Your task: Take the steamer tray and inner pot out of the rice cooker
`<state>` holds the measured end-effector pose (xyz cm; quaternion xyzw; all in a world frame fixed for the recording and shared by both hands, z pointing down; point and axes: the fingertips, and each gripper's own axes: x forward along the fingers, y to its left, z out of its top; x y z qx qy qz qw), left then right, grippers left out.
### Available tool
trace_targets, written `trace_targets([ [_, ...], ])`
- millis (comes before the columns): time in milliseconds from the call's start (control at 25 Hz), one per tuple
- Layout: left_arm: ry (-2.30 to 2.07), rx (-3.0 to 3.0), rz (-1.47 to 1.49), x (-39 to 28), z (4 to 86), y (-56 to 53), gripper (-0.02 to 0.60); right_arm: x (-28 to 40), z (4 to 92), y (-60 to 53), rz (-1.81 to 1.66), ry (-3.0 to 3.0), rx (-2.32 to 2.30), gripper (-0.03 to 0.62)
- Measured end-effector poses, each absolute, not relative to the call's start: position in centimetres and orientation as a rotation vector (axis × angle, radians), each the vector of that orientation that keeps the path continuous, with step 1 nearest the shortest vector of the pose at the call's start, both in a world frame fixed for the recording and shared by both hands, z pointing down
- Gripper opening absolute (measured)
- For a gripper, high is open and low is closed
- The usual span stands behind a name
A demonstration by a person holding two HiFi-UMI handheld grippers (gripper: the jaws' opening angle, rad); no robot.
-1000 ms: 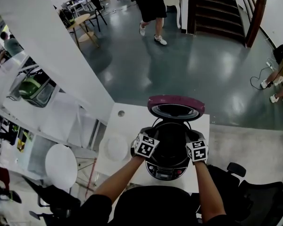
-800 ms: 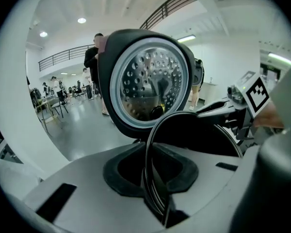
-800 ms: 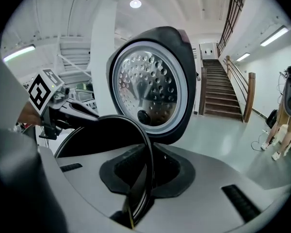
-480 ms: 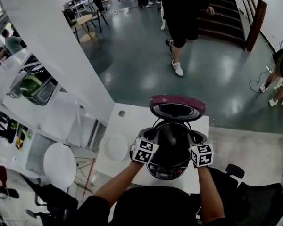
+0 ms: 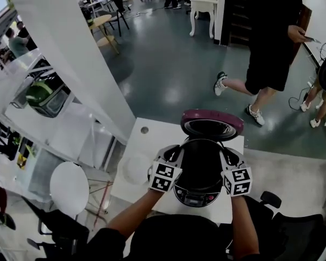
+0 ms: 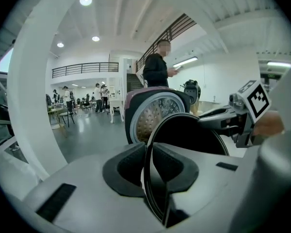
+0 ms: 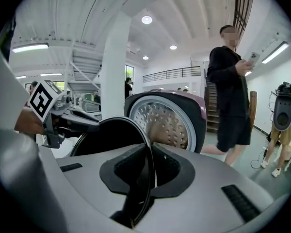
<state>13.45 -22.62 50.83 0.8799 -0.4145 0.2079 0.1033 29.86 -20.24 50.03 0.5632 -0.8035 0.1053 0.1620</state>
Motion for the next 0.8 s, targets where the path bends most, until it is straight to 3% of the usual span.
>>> trace_targets([
  [800,-1.37,2.531,0.459,-0.6,47.5,-20.1,0.051,15.9,45.9,-19.3,0.191,-2.357,1.479,0.038],
])
